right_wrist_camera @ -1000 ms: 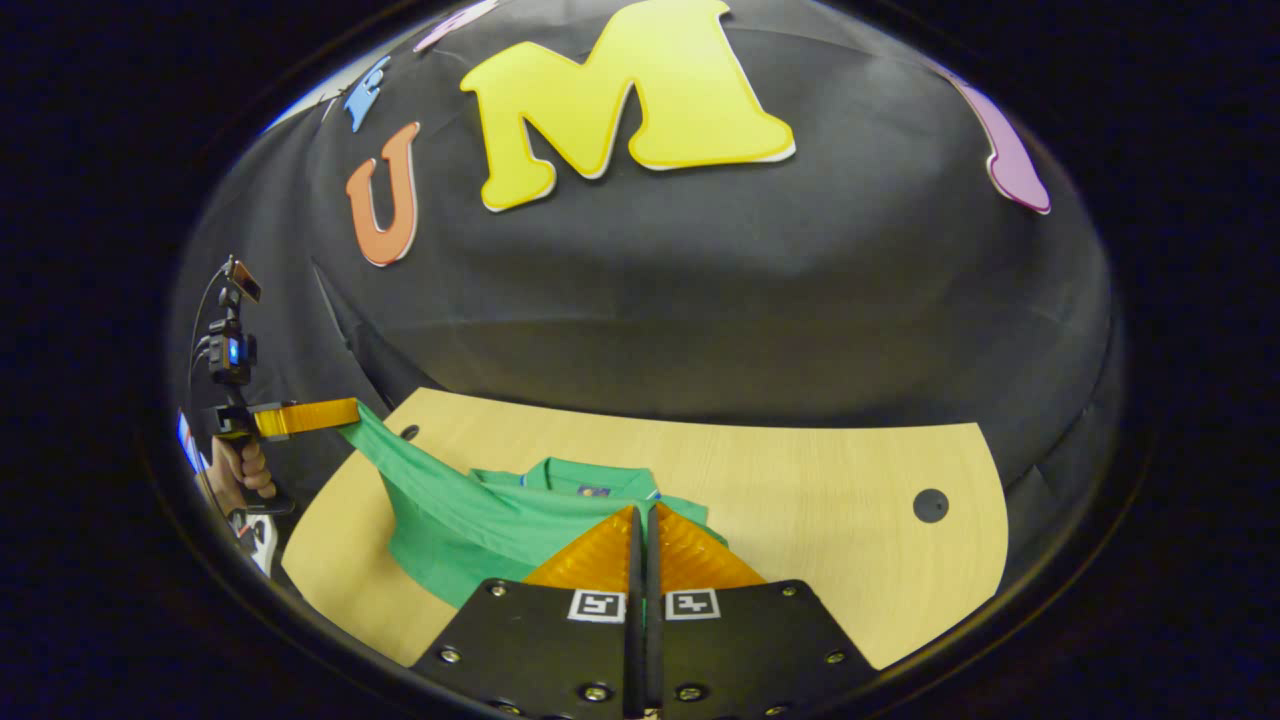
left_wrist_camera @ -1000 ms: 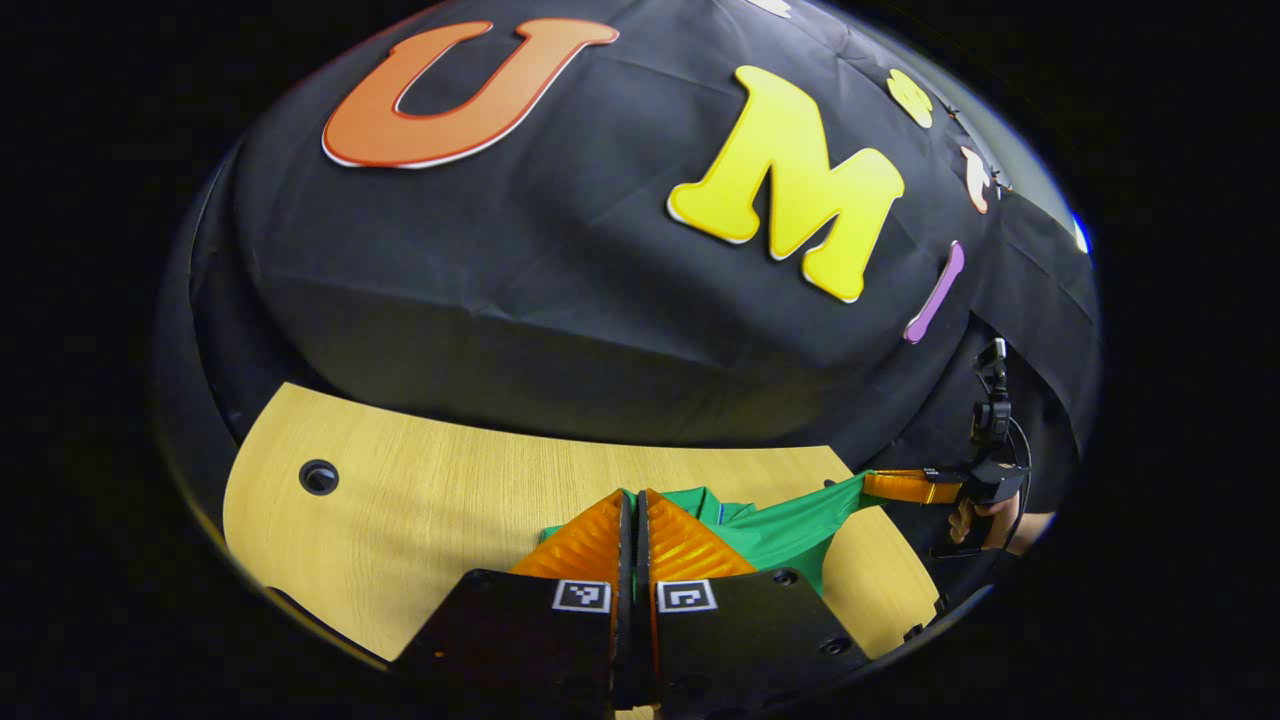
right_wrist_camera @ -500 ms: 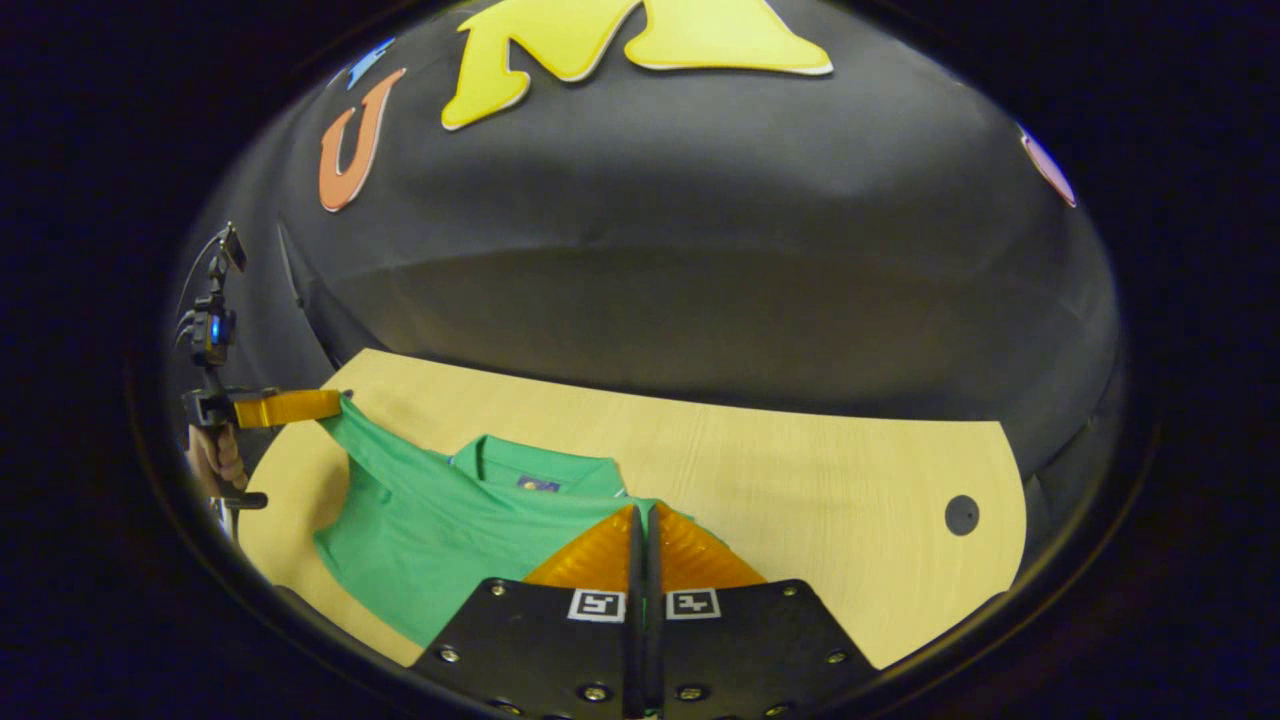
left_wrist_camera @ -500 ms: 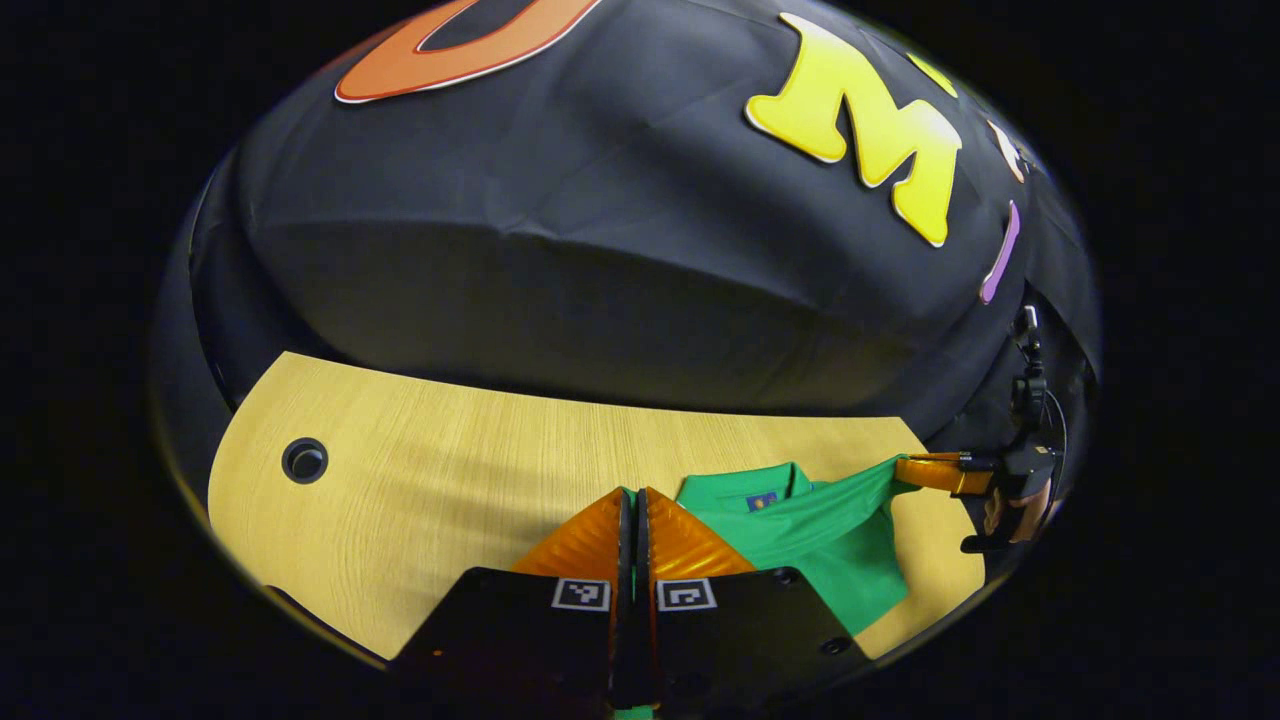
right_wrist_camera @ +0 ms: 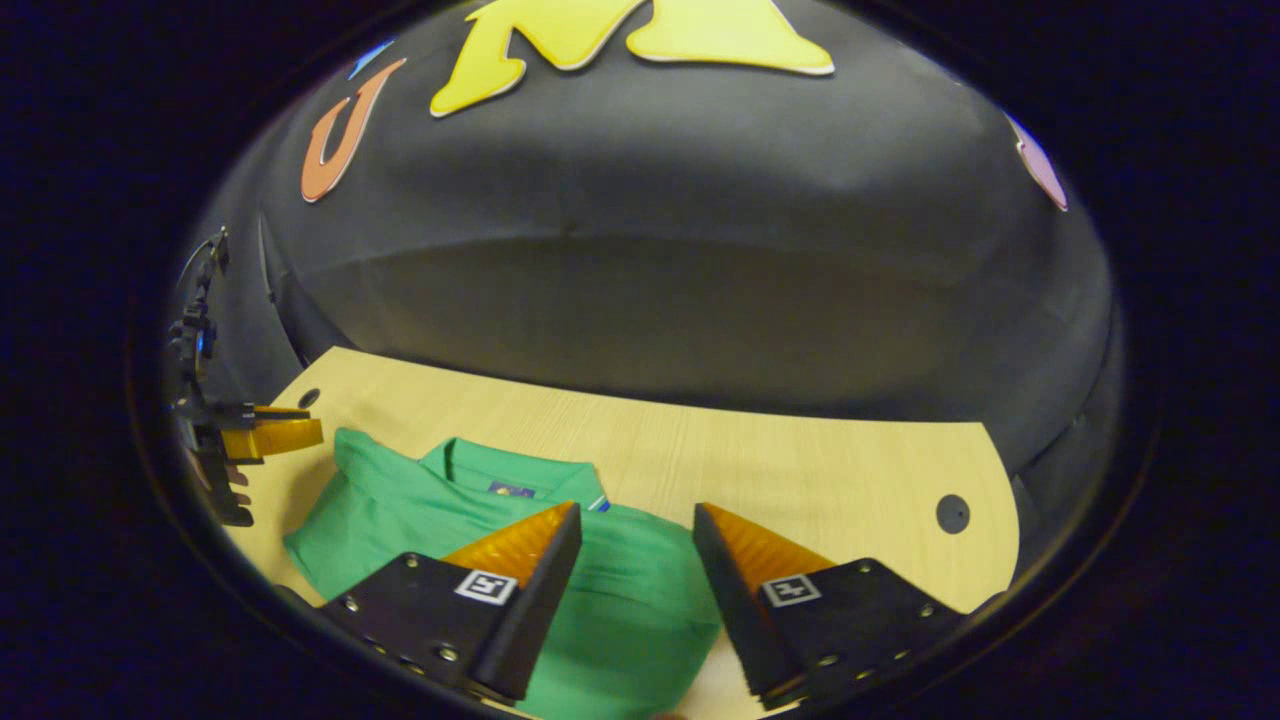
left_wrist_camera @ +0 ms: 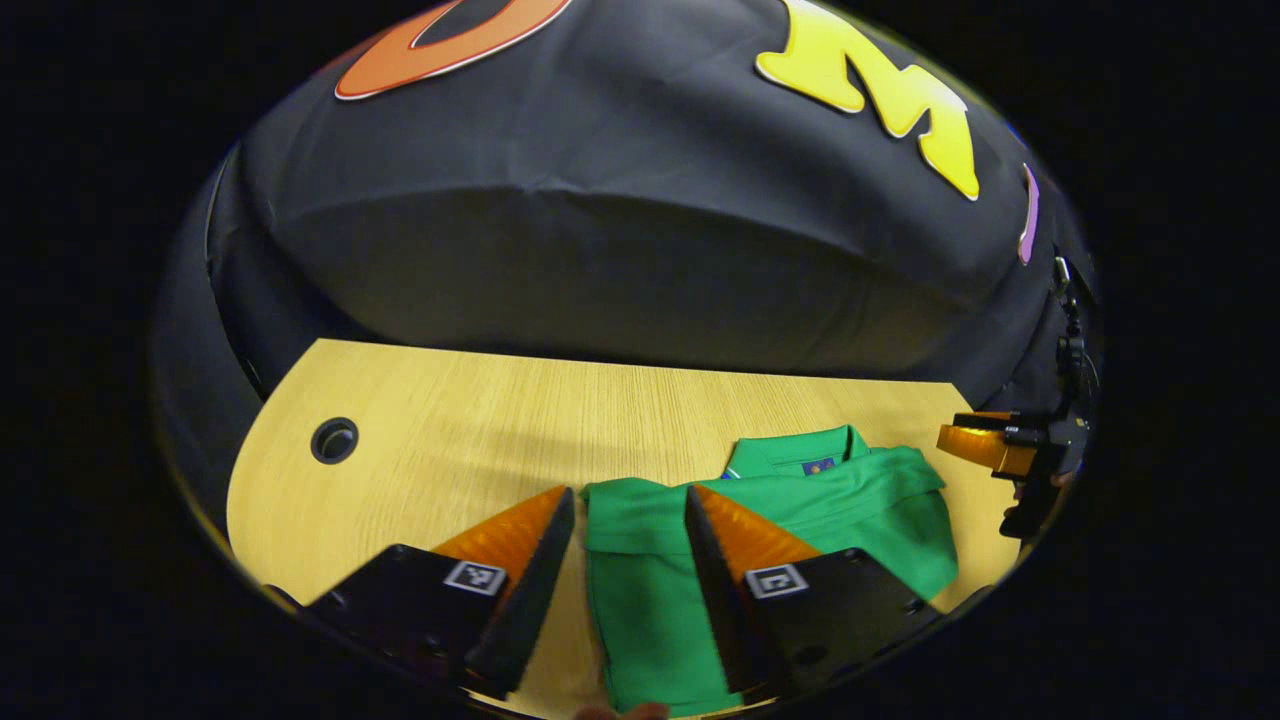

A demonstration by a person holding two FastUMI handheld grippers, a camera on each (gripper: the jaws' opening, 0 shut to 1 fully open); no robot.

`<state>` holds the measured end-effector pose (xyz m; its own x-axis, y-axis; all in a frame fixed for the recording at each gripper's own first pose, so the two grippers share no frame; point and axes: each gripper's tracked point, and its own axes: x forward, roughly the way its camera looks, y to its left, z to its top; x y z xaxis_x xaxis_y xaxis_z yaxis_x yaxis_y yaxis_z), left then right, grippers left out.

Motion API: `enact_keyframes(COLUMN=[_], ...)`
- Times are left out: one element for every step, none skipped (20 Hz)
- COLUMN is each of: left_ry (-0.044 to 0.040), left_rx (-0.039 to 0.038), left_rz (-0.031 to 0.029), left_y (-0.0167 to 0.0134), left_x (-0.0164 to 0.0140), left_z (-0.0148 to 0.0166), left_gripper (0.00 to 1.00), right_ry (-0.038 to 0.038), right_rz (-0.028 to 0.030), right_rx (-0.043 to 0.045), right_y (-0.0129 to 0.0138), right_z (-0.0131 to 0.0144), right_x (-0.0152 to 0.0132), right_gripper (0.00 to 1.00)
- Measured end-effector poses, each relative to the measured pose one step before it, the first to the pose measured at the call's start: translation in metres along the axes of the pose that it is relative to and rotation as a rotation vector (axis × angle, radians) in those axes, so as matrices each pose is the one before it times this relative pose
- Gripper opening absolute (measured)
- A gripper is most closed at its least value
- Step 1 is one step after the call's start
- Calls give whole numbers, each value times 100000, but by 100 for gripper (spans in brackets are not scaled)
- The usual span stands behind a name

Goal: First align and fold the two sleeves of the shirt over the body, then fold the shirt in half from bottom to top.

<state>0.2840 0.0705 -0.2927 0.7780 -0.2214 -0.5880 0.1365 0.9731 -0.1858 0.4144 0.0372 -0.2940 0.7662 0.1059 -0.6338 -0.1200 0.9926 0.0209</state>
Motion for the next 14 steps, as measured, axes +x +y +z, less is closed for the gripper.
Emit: enact_keyframes(left_ry=[-1643,-1675,-1992,-1737,-2110,-2073,-2512,-2642,-2946,-3883,-4420,-4320,-3707,-3488], left_rx=[1545,1484,1017,532,-248,-681,-1156,-1104,-570,291,1309,2039,1846,714], left_rz=[1467,1595,773,-249,-30,169,-264,-46,-325,34,-117,621,950,774], left_y=[52,-6,-110,-458,-490,-374,-509,-605,-633,-684,-645,-545,-356,-425], left_x=[-902,-712,-900,-952,-1231,-1146,-1554,-1573,-1651,-1498,-1672,-1719,-1865,-1225], left_z=[458,393,367,460,646,624,819,990,1211,1435,1771,1885,1677,1610], left_gripper=[74,100,100,100,100,100,100,100,100,100,100,100,99,99], right_ry=[-1699,-1516,-1465,-1217,-1579,-1503,-1977,-2083,-2451,-2589,-3093,-3370,-3540,-3483], right_rz=[-1072,-785,-704,-536,-137,-435,-157,-56,125,27,-28,15,-310,-145], right_rx=[-372,-112,-155,-37,105,-16,-46,-117,-160,-208,116,127,264,99], right_y=[-130,-43,-76,-8,89,-64,49,101,112,131,182,152,66,149], right_z=[155,395,327,335,393,571,552,754,677,994,1043,1281,1284,1342], right_x=[-797,-764,-959,-906,-1130,-1084,-1304,-1311,-1589,-1520,-1530,-1524,-1684,-1584], right_gripper=[79,79,79,79,79,79,79,79,79,79,78,79,79,79])
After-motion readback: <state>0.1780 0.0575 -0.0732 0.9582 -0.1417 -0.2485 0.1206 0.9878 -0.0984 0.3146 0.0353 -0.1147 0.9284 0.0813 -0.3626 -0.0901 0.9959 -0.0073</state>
